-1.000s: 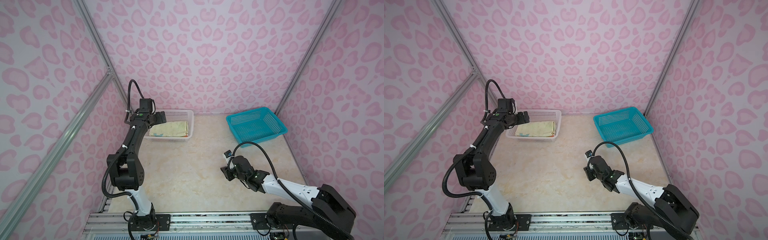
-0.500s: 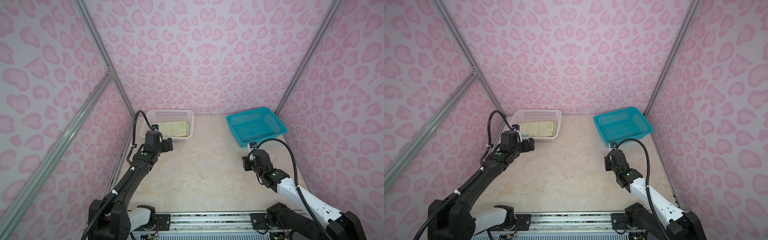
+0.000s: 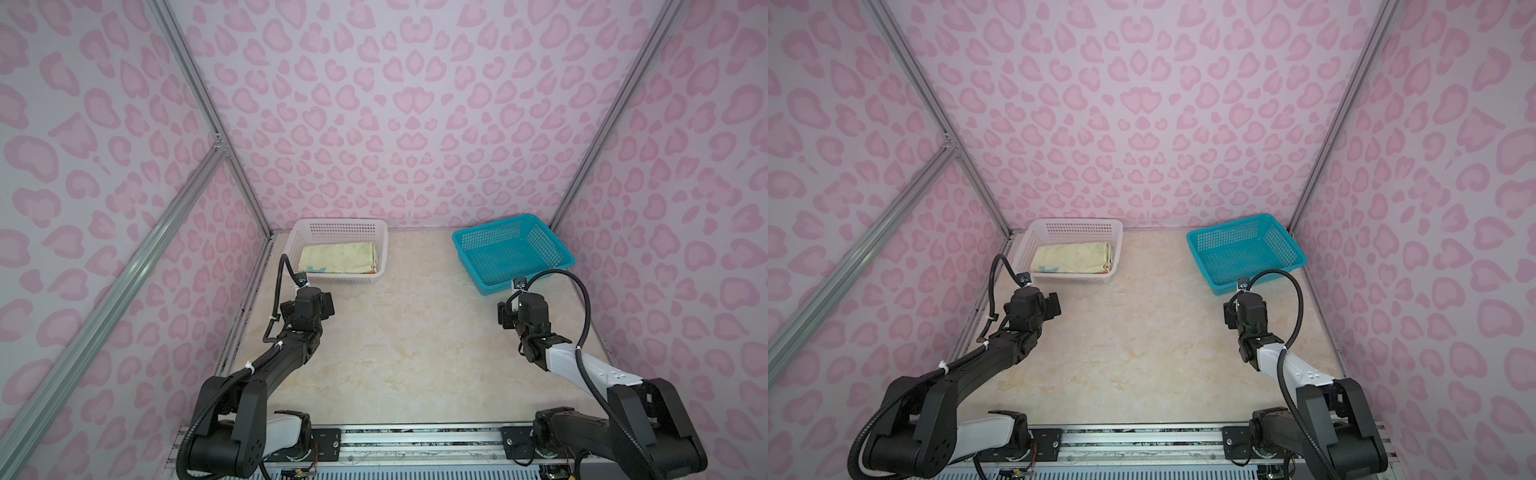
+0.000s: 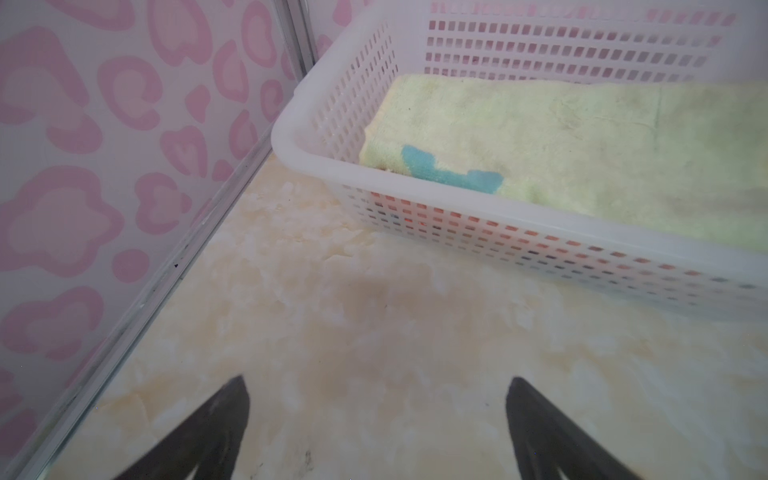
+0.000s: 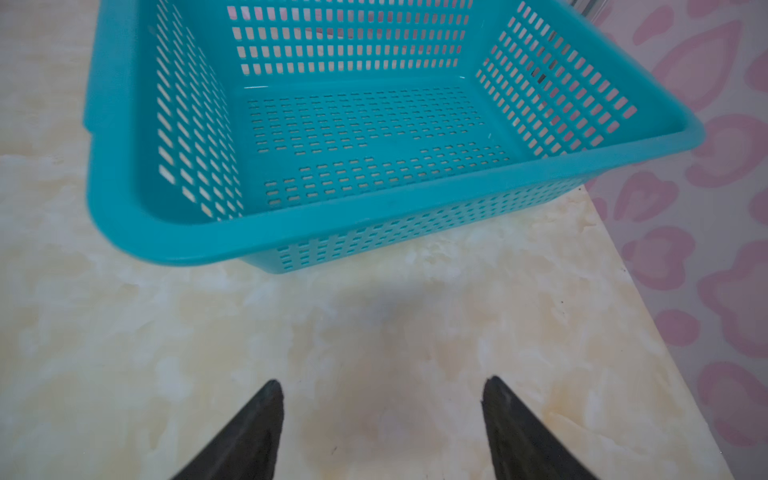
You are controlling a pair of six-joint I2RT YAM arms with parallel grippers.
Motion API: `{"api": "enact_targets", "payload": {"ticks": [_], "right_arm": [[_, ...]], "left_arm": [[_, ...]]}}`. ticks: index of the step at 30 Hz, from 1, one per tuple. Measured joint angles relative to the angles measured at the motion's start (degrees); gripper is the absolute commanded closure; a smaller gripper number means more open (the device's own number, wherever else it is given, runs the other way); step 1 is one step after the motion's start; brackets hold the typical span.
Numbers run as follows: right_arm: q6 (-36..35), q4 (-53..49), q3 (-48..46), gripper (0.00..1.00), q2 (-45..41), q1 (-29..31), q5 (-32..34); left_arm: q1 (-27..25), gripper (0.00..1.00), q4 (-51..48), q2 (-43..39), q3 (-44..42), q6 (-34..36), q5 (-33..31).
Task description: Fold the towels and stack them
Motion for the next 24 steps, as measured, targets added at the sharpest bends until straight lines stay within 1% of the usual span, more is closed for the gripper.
{"api": "enact_targets", "payload": {"ticks": [1,2,3,5,7,9,12,13,15,17,18,20,24], "right_arm": [[-0.5,2.3,-0.4,0.14,1.6,-0.4,0.0],[-0.9,4.4,-0.8,0.03,3.0,-0.8,0.0],[-1.0,5.6,-0.9,0.01,4.1,-1.0,-0.1],[-2.5,8.1,-0.9,0.01,4.8,-1.2,-0.5],[-2.9,13.0,-1.4,0.01,5.9,-1.3,-1.1],[-3.9,18.1,-2.5,0.01,8.6,-1.7,-1.9],[-4.4,25.8,-4.8,0.0,14.5,-2.1,-2.6],[-4.6,26.5,-4.9,0.0,15.7,-2.1,-2.9],[-5.2,25.6,-4.1,0.0,15.3,-2.1,-3.2],[-5.2,27.5,-2.4,0.0,15.2,-2.6,-3.9],[-5.1,28.6,-2.2,0.0,15.6,-3.0,-4.5],[-4.3,27.8,-2.0,0.0,15.8,-4.1,-4.7],[-4.1,28.4,-1.9,0.0,16.1,-4.3,-5.6]], "left_arm": [[0.3,0.02,2.3,0.8,-0.7,0.2,-0.5],[0.8,0.02,5.4,1.4,-1.9,0.5,-1.0],[1.5,0.02,8.3,1.5,-3.3,0.9,-1.3],[3.3,0.02,13.7,1.4,-6.3,0.7,-1.3],[4.9,0.02,19.3,1.9,-9.7,-0.3,-1.3],[5.5,0.02,24.7,5.0,-11.8,-0.6,-0.8],[5.4,0.02,30.8,11.2,-11.6,-0.5,1.1],[5.2,0.02,31.0,12.6,-10.9,-0.5,1.1],[4.4,0.02,31.4,13.3,-9.3,-0.5,0.3],[3.8,0.02,32.4,13.8,-8.0,-0.5,-0.2],[3.7,0.02,32.4,13.8,-7.8,-0.5,-0.3],[4.0,0.02,31.9,13.9,-7.2,-0.3,-0.4],[4.2,0.02,31.7,13.9,-7.1,-0.4,-0.4]]}}
